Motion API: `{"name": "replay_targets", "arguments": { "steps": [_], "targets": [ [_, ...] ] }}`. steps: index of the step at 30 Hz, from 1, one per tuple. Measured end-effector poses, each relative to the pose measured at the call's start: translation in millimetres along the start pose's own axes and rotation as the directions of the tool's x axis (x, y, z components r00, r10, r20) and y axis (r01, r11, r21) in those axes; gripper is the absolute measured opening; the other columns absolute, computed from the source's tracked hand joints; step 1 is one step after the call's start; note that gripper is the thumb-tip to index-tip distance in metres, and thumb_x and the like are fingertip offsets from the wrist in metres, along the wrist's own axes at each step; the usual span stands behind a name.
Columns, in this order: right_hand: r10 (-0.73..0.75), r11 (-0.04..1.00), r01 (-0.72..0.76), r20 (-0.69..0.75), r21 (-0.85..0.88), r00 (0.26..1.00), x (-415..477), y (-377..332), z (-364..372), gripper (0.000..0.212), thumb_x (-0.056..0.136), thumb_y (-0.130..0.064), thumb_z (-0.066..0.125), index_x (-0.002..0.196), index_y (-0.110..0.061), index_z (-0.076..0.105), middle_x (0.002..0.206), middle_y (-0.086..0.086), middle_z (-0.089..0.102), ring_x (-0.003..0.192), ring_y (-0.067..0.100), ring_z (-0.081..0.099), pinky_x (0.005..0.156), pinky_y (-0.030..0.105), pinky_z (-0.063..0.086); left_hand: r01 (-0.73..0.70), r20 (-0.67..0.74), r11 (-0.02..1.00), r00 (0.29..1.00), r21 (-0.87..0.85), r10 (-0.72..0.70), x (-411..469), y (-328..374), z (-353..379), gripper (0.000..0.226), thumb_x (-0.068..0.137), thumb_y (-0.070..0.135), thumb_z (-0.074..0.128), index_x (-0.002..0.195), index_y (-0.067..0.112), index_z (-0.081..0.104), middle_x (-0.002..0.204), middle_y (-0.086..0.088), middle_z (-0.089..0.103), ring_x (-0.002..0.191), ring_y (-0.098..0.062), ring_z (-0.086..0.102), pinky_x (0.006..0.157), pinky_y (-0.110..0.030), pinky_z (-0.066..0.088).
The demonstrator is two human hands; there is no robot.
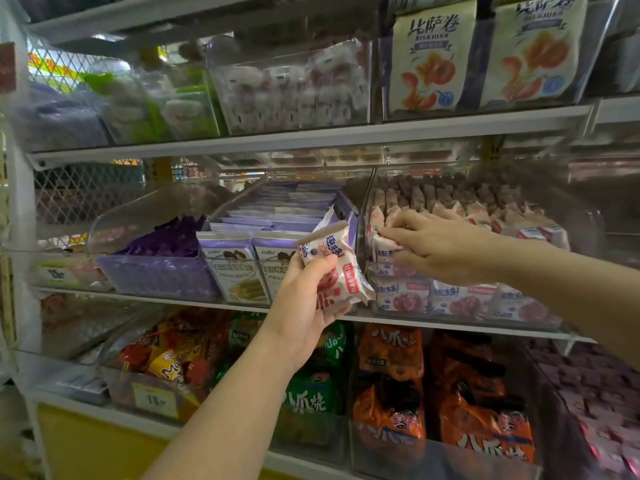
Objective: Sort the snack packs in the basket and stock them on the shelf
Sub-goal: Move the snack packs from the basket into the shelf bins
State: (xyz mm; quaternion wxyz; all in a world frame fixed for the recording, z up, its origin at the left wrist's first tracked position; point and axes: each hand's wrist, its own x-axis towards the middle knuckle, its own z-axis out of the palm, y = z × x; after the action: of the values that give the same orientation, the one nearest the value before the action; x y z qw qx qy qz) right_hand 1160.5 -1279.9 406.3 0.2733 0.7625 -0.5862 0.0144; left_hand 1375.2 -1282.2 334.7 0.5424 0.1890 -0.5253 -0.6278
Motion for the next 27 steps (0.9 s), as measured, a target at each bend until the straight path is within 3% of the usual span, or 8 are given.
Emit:
{"name": "replay_targets", "arguments": {
  "steps": [3,6,10,13,16,18,24,27],
  "targets": [
    [0.012,1.0,-0.012,-0.035,-0.004,0.999,1,-5,8,0.07,0.088,-0.056,0.002,0.148,-0.026,0.022,0.144,0.001,0.031,0.128,0.02,0.033,0.109,0.047,0.015,-0.003,-0.001,1.0,1.0,-0.008,0.003,1,0,-1,0.018,0.094,0.02,0.056,0.111,0.018,0.056,0.081,0.0,0.072,0.07,-0.011,0.069,0.06,-0.026,0.054],
    [0.057,0.998,-0.056,-0.068,0.004,0.996,-2,-16,21,0.075,0.088,-0.06,0.001,0.152,-0.023,0.007,0.156,-0.003,0.012,0.139,0.02,0.012,0.111,0.05,0.004,-0.013,0.007,1.0,1.0,-0.007,0.013,3,2,1,0.018,0.094,0.02,0.054,0.111,0.017,0.056,0.079,0.002,0.072,0.069,-0.01,0.069,0.06,-0.025,0.054],
    [0.109,0.975,-0.073,-0.167,0.21,0.98,-10,-17,7,0.069,0.092,-0.062,0.002,0.152,-0.03,0.015,0.157,-0.012,0.015,0.136,0.005,0.003,0.112,0.043,0.001,-0.045,0.015,0.999,0.999,0.027,0.045,3,5,11,0.024,0.095,0.02,0.054,0.119,0.019,0.056,0.094,-0.001,0.072,0.081,-0.013,0.07,0.065,-0.027,0.055],
    [0.221,0.864,0.006,-0.388,0.504,0.895,-28,-17,-10,0.062,0.092,-0.059,0.02,0.146,-0.032,0.034,0.144,-0.015,0.04,0.129,-0.003,0.023,0.102,0.026,0.015,-0.128,0.038,0.991,0.991,0.046,0.126,5,9,21,0.033,0.096,0.017,0.053,0.127,0.026,0.051,0.104,-0.002,0.072,0.091,-0.016,0.071,0.068,-0.028,0.056],
    [0.171,0.51,0.112,-0.229,0.853,0.958,-44,-31,-30,0.064,0.087,-0.067,0.041,0.14,-0.032,0.041,0.116,-0.031,0.056,0.106,-0.017,0.052,0.085,0.011,0.043,-0.19,0.122,0.978,0.976,0.09,0.179,7,11,41,0.052,0.099,0.017,0.048,0.146,0.03,0.029,0.116,-0.004,0.069,0.102,-0.018,0.069,0.082,-0.035,0.057],
    [0.109,0.394,0.115,-0.17,0.912,0.979,-47,-34,-34,0.043,0.084,-0.055,0.05,0.121,-0.032,0.051,0.097,-0.031,0.064,0.091,-0.014,0.06,0.073,0.009,0.049,-0.205,0.162,0.97,0.97,0.132,0.182,9,10,60,0.059,0.101,0.022,0.044,0.151,0.032,0.016,0.125,-0.006,0.064,0.11,-0.018,0.065,0.097,-0.044,0.051],
    [0.185,0.361,0.115,-0.191,0.925,0.964,-57,-11,-42,0.048,0.076,-0.043,0.062,0.119,-0.022,0.054,0.103,-0.005,0.072,0.094,0.012,0.069,0.087,0.034,0.055,-0.182,0.189,0.964,0.971,0.194,0.145,20,12,94,0.062,0.1,0.036,0.039,0.154,0.025,0.011,0.142,-0.01,0.049,0.132,-0.022,0.047,0.111,-0.049,0.036],
    [0.202,0.44,0.077,-0.183,0.895,0.962,-65,10,-50,0.046,0.075,-0.037,0.066,0.118,-0.025,0.055,0.101,-0.006,0.073,0.093,0.01,0.07,0.086,0.035,0.056,-0.262,0.185,0.775,0.964,0.575,0.188,27,12,92,0.068,0.092,0.05,0.036,0.153,0.031,0.015,0.149,0.004,0.027,0.143,-0.015,0.017,0.118,-0.05,0.016]
  ]
}}
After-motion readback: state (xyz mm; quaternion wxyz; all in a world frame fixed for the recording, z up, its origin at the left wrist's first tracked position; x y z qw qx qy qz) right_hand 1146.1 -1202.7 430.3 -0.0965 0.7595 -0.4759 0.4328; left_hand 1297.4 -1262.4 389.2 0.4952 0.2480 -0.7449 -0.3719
